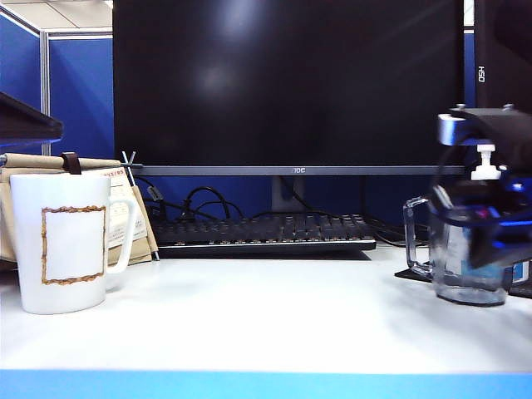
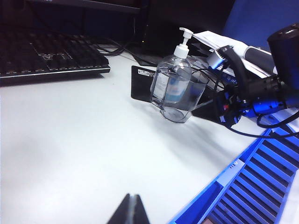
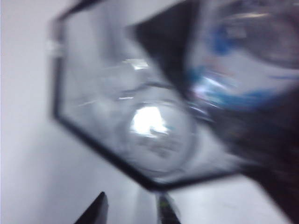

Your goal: Swap the positions of the transparent plastic cup and the white ceramic cup.

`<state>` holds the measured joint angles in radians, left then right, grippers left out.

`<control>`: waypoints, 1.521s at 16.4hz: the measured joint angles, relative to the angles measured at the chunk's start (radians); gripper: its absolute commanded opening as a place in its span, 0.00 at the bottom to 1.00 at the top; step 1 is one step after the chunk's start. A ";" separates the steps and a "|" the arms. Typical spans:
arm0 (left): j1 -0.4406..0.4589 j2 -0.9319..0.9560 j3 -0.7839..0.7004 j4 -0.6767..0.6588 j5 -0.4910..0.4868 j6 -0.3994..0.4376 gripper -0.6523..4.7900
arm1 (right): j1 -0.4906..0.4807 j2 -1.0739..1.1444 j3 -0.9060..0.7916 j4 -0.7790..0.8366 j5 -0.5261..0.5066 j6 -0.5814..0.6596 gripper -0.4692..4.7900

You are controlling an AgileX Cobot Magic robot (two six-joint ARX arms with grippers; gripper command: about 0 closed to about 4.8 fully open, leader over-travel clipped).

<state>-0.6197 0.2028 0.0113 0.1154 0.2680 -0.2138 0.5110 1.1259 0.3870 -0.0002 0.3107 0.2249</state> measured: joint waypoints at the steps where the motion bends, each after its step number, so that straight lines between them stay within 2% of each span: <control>1: 0.000 0.000 0.000 0.000 0.000 0.000 0.11 | 0.000 -0.005 0.000 -0.011 0.033 -0.008 0.36; 7: 0.000 -0.001 0.000 -0.011 -0.003 0.016 0.11 | 0.000 -0.014 0.000 -0.109 0.055 -0.016 0.37; 11: 0.000 -0.001 0.000 -0.049 -0.019 0.019 0.11 | 0.000 -0.092 0.000 -0.163 0.205 -0.018 0.37; 13: 0.000 -0.001 0.000 -0.050 -0.019 0.019 0.11 | 0.000 -0.135 0.000 -0.146 0.222 -0.021 0.37; 19: 0.000 -0.001 0.000 -0.058 -0.019 0.027 0.11 | 0.000 -0.282 0.000 -0.141 0.158 -0.044 0.37; 20: 0.000 -0.001 0.000 -0.062 -0.019 0.032 0.11 | 0.000 -0.299 0.000 -0.141 0.153 -0.060 0.39; 21: 0.000 -0.001 0.001 -0.071 -0.019 0.039 0.14 | 0.000 -0.311 0.000 -0.142 0.117 -0.079 0.52; 22: 0.000 -0.001 0.001 -0.084 -0.019 0.047 0.22 | 0.000 -0.314 0.001 -0.158 0.040 -0.115 0.56; 23: 0.000 -0.001 0.001 -0.095 -0.019 0.058 0.24 | 0.000 -0.314 0.001 -0.177 -0.005 -0.135 0.56; 25: 0.000 -0.001 0.002 -0.098 -0.019 0.073 0.24 | 0.000 -0.319 0.000 -0.203 -0.019 -0.154 0.56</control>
<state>-0.6197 0.2016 0.0135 0.0174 0.2489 -0.1406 0.5110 0.8066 0.3874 -0.2028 0.2920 0.0704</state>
